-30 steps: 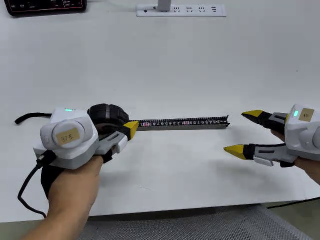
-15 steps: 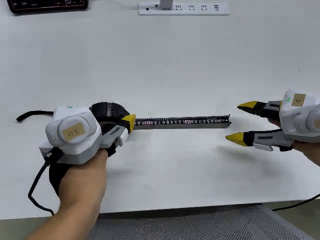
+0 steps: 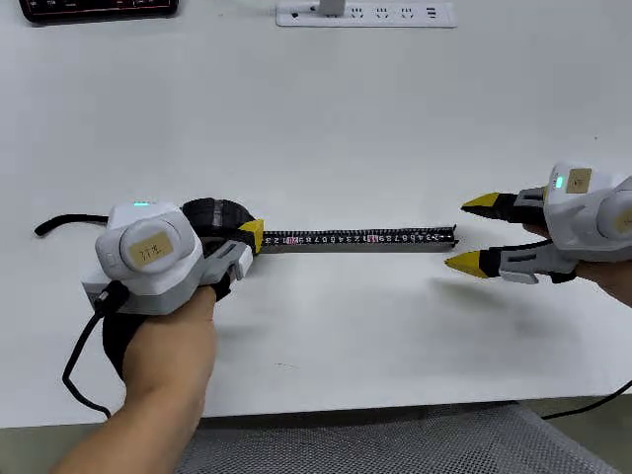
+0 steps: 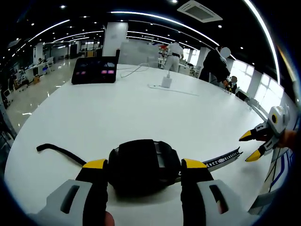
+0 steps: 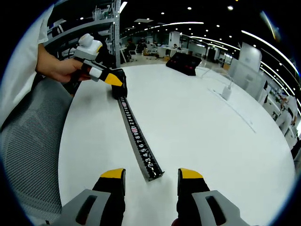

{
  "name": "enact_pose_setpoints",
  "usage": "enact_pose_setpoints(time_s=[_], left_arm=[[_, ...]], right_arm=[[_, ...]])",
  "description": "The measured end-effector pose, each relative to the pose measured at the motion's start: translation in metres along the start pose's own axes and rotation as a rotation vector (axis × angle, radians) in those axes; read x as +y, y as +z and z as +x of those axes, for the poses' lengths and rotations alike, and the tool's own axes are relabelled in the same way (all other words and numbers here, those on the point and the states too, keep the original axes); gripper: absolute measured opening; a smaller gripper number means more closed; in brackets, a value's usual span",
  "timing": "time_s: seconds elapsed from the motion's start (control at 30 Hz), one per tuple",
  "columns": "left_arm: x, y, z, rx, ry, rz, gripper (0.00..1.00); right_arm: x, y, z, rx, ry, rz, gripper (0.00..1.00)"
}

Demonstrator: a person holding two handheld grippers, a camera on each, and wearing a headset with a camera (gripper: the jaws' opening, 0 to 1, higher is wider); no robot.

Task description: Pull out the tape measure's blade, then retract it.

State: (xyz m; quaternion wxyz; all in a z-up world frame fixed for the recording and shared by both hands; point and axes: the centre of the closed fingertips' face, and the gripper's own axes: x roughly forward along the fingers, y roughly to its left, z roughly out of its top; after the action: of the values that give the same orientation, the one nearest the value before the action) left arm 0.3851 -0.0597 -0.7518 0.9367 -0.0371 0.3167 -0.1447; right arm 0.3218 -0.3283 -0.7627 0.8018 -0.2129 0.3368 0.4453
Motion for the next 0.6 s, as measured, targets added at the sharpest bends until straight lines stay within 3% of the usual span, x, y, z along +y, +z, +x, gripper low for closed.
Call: enact_pose_setpoints(time_s=[0.6], left_arm=[[0.0,-0.001,0.001,0.002,-0.011,0.006,0.58]], right_arm=[[-0.003,-0.007,0.013,0.048,0.065,-0.035,0.27]])
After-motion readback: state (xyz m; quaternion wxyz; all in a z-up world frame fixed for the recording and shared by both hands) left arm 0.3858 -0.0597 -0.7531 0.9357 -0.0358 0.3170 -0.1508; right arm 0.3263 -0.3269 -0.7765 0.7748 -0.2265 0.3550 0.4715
